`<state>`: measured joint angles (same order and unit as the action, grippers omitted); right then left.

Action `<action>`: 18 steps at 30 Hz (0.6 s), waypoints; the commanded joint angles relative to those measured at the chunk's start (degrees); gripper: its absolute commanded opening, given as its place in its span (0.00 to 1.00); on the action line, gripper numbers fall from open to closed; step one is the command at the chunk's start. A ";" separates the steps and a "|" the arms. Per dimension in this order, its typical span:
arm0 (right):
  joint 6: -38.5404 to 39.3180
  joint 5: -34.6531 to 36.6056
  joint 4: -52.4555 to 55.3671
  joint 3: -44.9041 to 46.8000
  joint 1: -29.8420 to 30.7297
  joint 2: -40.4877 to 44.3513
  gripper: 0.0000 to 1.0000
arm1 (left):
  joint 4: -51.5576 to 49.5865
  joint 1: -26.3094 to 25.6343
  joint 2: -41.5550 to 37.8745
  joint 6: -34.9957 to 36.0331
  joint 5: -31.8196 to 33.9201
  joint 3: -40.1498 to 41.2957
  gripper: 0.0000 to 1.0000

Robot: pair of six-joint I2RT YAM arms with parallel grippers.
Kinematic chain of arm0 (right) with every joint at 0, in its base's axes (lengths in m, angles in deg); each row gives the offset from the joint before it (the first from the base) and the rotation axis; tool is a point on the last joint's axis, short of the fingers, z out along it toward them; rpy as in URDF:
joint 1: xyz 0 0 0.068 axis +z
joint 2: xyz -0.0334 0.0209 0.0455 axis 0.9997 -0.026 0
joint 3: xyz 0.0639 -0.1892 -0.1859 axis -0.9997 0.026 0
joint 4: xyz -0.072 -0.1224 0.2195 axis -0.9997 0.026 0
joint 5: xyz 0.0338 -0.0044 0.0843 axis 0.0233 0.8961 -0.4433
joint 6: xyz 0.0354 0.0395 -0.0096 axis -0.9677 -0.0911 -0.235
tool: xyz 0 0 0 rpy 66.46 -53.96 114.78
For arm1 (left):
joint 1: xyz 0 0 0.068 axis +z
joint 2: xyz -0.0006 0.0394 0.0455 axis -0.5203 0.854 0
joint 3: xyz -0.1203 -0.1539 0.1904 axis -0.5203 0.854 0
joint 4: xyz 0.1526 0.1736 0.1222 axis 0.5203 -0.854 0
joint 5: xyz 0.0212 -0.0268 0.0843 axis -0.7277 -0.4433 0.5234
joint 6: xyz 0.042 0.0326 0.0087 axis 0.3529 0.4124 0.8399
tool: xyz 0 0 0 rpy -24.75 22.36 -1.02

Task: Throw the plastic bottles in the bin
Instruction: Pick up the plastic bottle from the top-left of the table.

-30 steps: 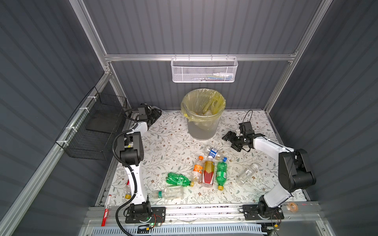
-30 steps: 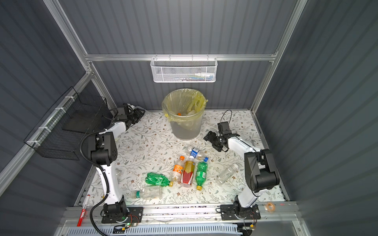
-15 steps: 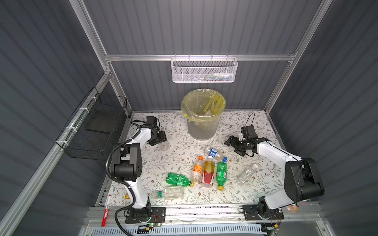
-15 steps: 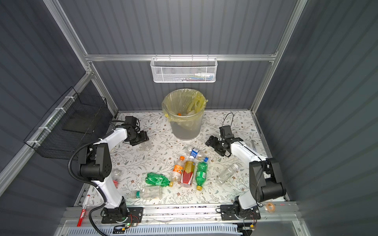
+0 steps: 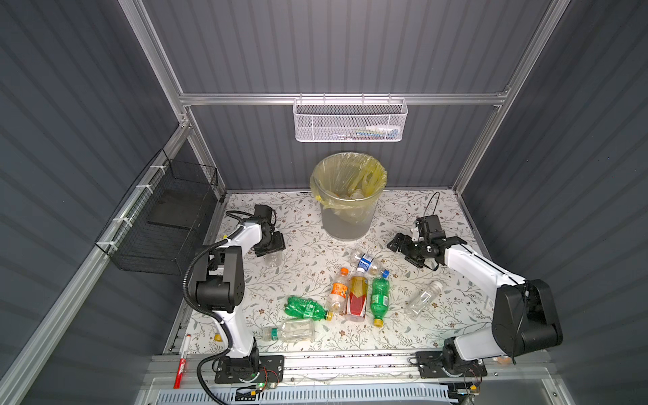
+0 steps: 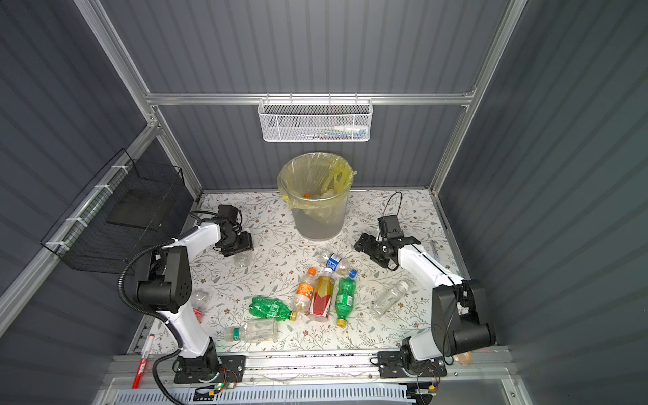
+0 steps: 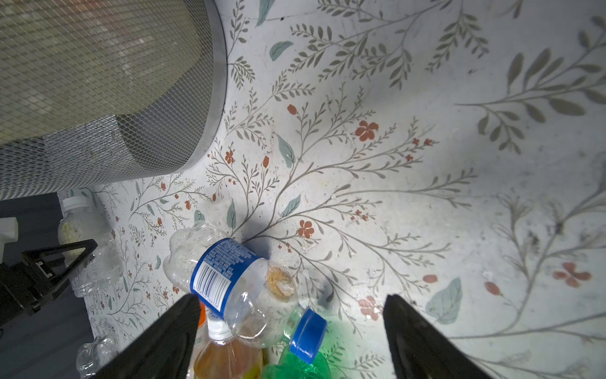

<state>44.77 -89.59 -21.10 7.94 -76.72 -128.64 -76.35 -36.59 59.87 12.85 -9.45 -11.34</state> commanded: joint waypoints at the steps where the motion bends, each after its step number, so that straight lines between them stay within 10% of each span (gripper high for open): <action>1: 0.93 1.23 1.01 0.15 0.25 0.98 0.90 | 2.15 -0.30 -0.91 0.18 0.20 0.65 0.61; 18: 4.15 8.30 5.25 -1.56 0.22 5.60 0.88 | 33.59 -4.78 -36.97 5.08 -7.99 8.39 0.58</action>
<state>47.57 -83.91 -17.02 7.50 -76.72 -124.25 -53.24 -40.87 28.48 14.95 -16.45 -3.04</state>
